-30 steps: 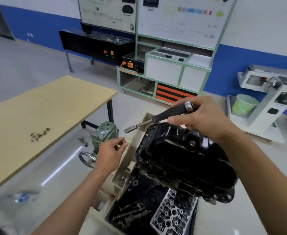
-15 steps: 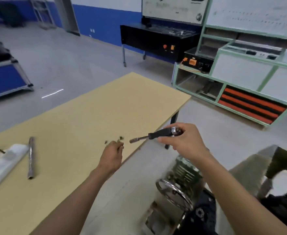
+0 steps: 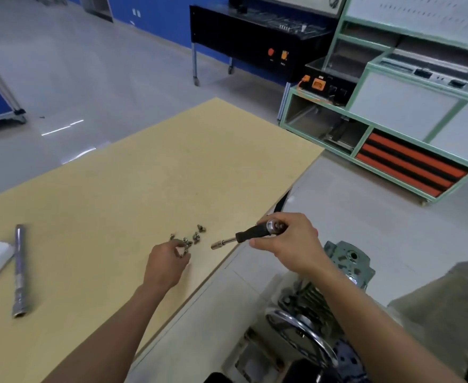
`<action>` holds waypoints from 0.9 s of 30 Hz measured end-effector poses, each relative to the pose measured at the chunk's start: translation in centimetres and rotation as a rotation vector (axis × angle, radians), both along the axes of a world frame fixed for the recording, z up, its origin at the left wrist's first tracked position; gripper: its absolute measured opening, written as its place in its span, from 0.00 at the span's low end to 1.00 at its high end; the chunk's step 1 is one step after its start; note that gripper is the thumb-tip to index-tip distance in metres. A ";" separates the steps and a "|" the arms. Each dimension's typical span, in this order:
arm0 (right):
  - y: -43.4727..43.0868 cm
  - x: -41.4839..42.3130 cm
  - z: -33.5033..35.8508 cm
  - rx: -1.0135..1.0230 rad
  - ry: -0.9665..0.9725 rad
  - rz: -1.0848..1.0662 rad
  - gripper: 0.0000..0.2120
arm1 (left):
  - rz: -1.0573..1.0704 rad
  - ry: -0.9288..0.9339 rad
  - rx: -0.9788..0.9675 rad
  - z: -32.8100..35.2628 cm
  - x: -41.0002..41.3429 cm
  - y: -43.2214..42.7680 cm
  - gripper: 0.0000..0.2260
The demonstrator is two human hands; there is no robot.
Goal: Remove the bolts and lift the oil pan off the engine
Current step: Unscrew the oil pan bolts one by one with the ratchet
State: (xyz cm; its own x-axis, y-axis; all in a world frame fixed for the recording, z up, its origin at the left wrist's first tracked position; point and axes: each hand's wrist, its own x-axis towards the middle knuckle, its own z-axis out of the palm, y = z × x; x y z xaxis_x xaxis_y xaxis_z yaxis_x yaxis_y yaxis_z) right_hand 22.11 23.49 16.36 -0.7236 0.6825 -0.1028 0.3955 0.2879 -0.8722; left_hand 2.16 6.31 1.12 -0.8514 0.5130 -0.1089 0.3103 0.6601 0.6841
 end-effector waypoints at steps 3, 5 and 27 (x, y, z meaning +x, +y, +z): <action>0.3 2.4 2.8 0.094 -0.004 -0.007 0.10 | 0.014 0.035 0.224 4.4 1.5 1.6 0.06; 0.7 4.9 5.3 0.148 0.004 -0.027 0.10 | 0.004 -0.022 0.421 9.2 3.5 4.1 0.10; -3.0 61.7 22.1 0.462 -0.266 -0.410 0.11 | -1.459 -0.492 0.474 29.4 62.8 14.0 0.12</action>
